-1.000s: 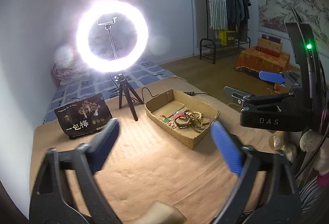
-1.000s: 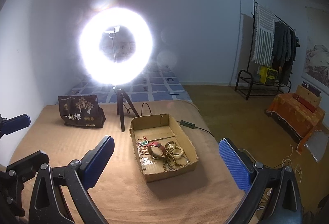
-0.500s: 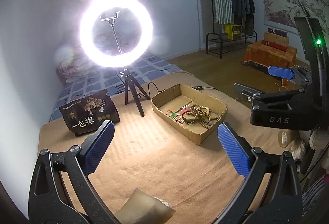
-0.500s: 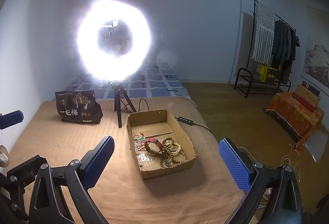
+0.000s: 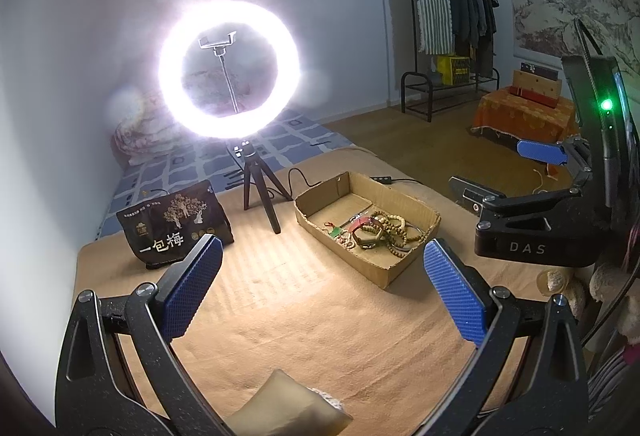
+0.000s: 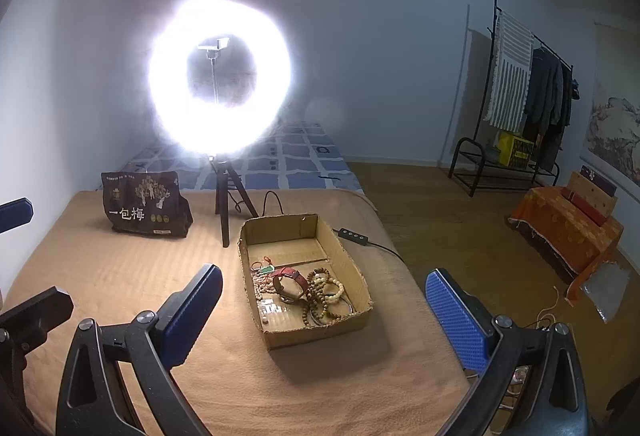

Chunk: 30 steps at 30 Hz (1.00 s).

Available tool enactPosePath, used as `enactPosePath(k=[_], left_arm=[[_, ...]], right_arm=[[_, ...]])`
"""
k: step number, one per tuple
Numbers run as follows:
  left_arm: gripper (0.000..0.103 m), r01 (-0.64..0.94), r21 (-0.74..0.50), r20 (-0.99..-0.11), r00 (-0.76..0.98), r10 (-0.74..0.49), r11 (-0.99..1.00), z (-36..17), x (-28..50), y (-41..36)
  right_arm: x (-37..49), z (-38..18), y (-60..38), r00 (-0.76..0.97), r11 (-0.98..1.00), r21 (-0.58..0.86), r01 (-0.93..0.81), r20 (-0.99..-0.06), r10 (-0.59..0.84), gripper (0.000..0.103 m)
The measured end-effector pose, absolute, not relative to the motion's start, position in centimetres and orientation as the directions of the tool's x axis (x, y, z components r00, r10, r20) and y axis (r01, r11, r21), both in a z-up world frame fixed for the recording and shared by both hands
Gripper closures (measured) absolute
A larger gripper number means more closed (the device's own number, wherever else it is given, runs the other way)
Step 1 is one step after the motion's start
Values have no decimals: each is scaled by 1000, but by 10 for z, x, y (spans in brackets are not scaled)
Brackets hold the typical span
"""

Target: Organize jewelry

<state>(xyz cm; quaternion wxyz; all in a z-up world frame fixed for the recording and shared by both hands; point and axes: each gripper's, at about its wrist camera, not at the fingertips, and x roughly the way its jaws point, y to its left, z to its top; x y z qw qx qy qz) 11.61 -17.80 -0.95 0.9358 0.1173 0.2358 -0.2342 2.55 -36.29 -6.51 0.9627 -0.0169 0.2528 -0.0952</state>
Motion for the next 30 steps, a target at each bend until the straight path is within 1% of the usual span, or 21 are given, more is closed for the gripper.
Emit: enactPosePath(k=[30], left_arm=[[0, 489, 112, -484, 787, -383, 865, -1, 117, -177]], right_arm=[[29, -70, -359, 846, 982, -88, 170, -497, -191, 0]])
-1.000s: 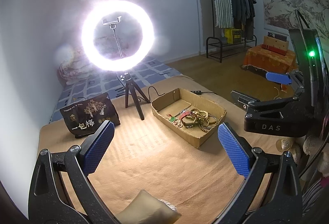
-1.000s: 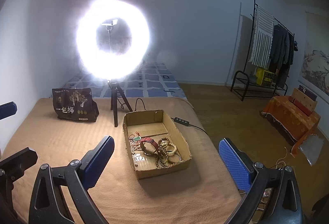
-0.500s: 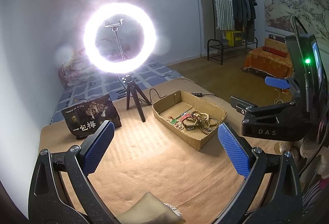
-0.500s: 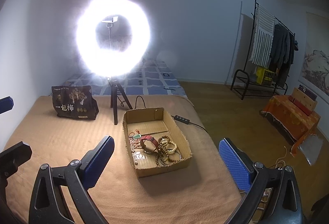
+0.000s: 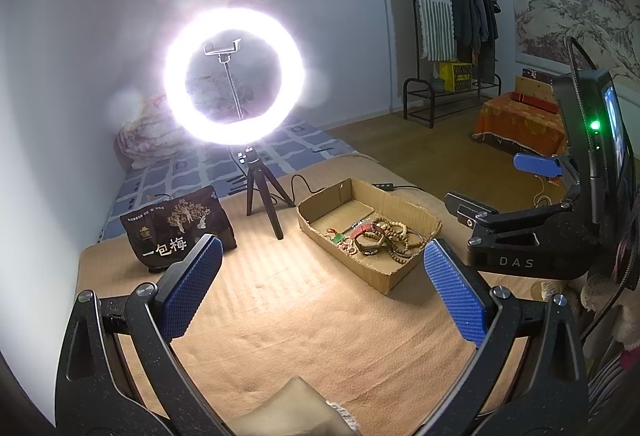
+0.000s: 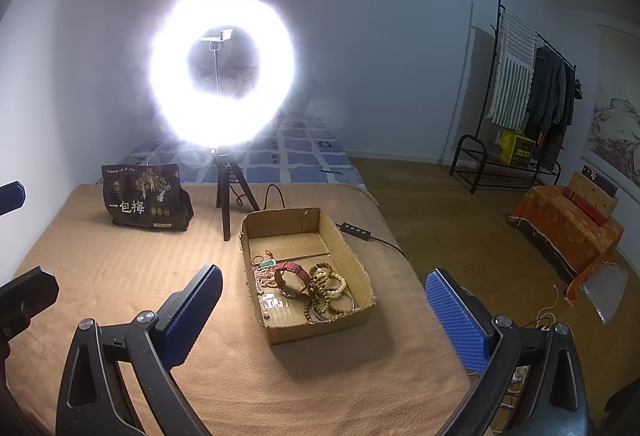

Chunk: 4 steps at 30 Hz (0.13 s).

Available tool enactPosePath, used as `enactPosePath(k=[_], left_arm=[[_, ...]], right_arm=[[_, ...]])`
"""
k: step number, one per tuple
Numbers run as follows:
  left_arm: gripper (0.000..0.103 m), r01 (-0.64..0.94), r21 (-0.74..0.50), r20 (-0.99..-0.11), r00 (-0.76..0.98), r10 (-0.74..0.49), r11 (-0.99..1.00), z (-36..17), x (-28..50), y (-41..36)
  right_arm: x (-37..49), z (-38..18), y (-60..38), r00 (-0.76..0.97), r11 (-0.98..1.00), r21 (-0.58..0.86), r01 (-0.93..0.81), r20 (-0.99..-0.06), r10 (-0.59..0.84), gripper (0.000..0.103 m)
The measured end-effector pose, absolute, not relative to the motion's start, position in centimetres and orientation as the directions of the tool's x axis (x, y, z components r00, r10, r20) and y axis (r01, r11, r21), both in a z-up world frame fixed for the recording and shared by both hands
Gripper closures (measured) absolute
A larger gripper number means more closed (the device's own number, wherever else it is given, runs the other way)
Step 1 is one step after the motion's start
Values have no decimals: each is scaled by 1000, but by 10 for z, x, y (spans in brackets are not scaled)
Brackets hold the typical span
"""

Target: Organize jewelry

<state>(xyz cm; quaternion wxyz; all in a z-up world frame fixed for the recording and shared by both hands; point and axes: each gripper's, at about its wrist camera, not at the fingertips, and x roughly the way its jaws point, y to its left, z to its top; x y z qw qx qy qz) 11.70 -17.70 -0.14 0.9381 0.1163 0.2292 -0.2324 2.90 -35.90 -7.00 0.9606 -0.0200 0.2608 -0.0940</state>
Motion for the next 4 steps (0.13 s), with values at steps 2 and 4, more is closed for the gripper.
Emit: enactPosePath(k=[2, 4], left_arm=[[0, 485, 121, -475, 795, -379, 866, 0, 116, -178], [0, 479, 124, -472, 799, -373, 869, 1, 116, -179]], right_arm=[[29, -71, -359, 846, 982, -86, 170, -499, -190, 0], [29, -72, -359, 845, 982, -86, 170, -500, -190, 0]])
